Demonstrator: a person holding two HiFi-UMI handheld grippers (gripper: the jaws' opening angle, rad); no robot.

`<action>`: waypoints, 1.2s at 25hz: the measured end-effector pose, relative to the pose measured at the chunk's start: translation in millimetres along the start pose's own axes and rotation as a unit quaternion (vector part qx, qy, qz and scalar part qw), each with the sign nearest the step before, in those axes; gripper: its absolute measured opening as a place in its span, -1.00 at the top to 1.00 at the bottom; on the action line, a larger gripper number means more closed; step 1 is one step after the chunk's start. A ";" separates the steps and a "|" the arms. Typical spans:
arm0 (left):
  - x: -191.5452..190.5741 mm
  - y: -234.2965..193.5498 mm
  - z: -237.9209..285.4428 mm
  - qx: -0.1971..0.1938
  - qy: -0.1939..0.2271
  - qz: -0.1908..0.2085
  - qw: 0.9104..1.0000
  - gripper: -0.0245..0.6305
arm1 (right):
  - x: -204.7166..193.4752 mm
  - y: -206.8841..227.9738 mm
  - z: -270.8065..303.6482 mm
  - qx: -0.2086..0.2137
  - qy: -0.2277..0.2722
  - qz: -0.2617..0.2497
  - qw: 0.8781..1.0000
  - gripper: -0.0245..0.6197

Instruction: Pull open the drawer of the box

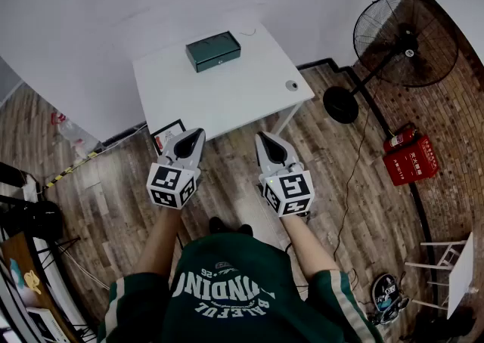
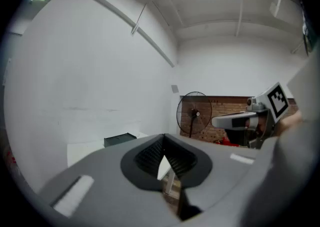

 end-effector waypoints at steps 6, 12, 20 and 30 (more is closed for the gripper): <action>-5.4 -12.5 2.2 -0.001 -0.004 -0.002 1.000 0.77 | -3.5 -2.7 10.5 -0.004 0.013 0.002 1.000 0.92; -13.1 -28.6 5.7 -0.010 -0.012 -0.002 1.000 0.77 | -8.6 -12.2 31.5 0.004 0.005 0.006 1.000 0.92; -18.6 -42.2 24.4 -0.021 -0.021 -0.004 1.000 0.77 | -13.0 -5.4 48.0 -0.009 0.006 0.014 1.000 0.92; -12.0 -62.1 81.6 0.002 -0.024 -0.013 1.000 0.77 | -13.5 42.9 101.1 0.006 0.005 0.017 1.000 0.92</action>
Point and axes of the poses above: the fingertips, and each gripper's own axes: z forward along the fingers, y to its right, x out of its top, the point moved 5 cm from there along -z, backward along the fingers, and after that the axes turned 9 degrees about x, right-handed, at the moved point
